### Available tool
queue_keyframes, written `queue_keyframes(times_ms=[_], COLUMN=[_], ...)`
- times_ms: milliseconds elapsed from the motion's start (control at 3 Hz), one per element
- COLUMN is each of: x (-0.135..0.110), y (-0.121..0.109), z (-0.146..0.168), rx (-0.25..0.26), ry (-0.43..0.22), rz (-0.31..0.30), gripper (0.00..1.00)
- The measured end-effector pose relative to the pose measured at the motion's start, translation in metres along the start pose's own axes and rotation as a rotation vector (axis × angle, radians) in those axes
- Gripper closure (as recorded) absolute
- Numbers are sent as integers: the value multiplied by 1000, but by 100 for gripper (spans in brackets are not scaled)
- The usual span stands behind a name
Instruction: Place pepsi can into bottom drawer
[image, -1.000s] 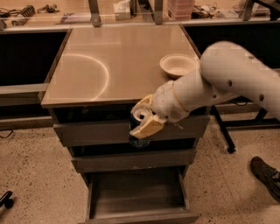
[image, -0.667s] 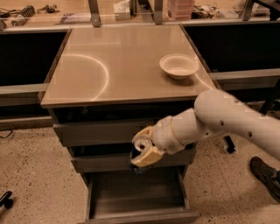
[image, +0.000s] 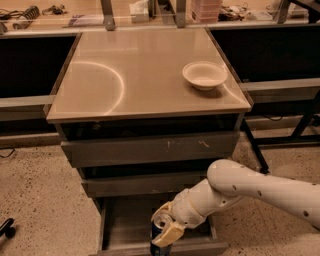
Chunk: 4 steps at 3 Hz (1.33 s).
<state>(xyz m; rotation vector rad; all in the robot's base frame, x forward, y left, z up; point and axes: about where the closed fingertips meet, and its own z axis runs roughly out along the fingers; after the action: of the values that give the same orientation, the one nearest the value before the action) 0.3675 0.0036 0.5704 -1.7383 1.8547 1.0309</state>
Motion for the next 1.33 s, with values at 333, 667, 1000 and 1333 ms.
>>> queue_keyframes(times_ms=[333, 667, 1000, 1333], x=[0, 8, 51, 105], y=[0, -3, -32, -100], z=[0, 8, 38, 72], rx=[1, -2, 40, 135], ry=[1, 26, 78, 102], rz=[-1, 2, -73, -134], gripper=[100, 100, 100, 100])
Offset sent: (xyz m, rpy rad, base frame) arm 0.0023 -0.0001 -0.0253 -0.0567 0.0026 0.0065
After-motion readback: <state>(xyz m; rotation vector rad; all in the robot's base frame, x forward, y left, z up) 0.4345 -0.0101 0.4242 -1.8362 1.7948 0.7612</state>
